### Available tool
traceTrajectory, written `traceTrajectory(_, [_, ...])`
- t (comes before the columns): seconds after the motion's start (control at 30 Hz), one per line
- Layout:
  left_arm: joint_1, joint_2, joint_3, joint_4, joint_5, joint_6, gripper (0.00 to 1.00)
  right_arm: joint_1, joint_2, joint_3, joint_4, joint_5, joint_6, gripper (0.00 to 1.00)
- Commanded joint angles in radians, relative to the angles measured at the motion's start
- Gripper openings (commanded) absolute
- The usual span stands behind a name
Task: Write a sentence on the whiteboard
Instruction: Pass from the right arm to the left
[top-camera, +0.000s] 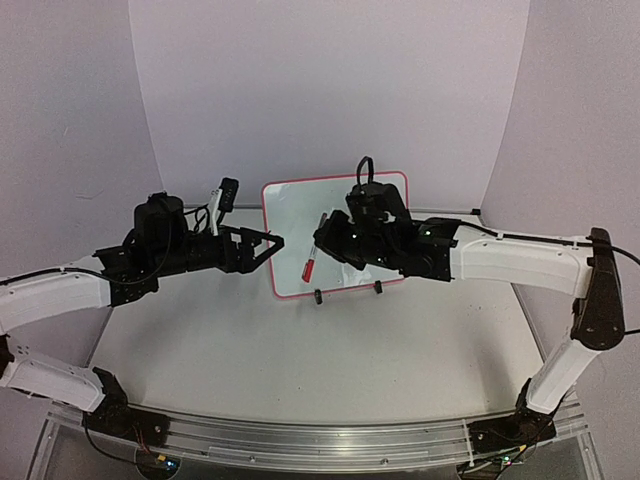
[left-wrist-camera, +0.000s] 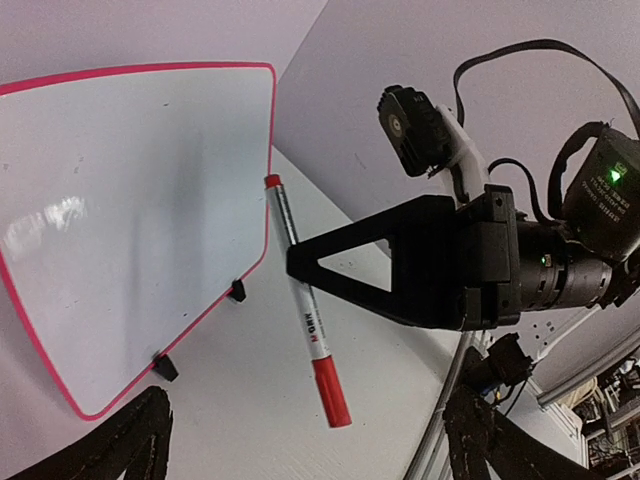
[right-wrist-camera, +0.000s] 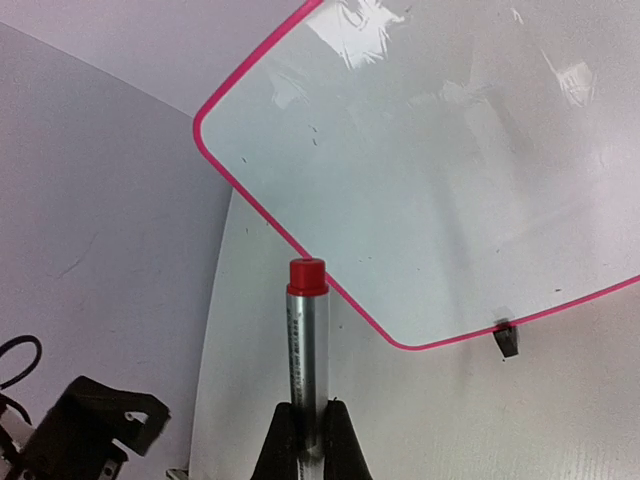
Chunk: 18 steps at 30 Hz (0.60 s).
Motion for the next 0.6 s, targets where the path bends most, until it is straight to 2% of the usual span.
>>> traceTrajectory(0.0, [-0.027,0.096,0.072,0.147,0.125,-0.035,0.95,0.011,0.027,0.026,0.158,0.057,0.021,0.00])
traceTrajectory(0.13, [-0.042,0.165,0.096,0.155,0.134,-0.055,0.92,0.025,0.017,0.012,0.237,0.079,0.019,0.00])
traceTrajectory(0.33, [-0.046,0.226,0.125,0.179,0.165,-0.068,0.54,0.028,0.017,0.009,0.261,0.095,0.026,0.00])
traceTrajectory(0.37, [-0.046,0.229,0.126,0.182,0.167,-0.068,0.53,0.029,0.018,0.008,0.263,0.095,0.027,0.00])
traceTrajectory(0.4, [-0.047,0.244,0.135,0.193,0.179,-0.074,0.46,0.028,0.020,0.008,0.268,0.094,0.030,0.00])
traceTrajectory(0.47, [-0.047,0.255,0.144,0.205,0.189,-0.078,0.37,0.028,0.021,0.005,0.272,0.095,0.030,0.00])
traceTrajectory(0.5, [-0.047,0.257,0.147,0.206,0.189,-0.079,0.36,0.029,0.020,0.004,0.274,0.095,0.030,0.00])
traceTrajectory(0.57, [-0.048,0.265,0.152,0.208,0.190,-0.078,0.27,0.028,0.017,0.000,0.279,0.098,0.030,0.00])
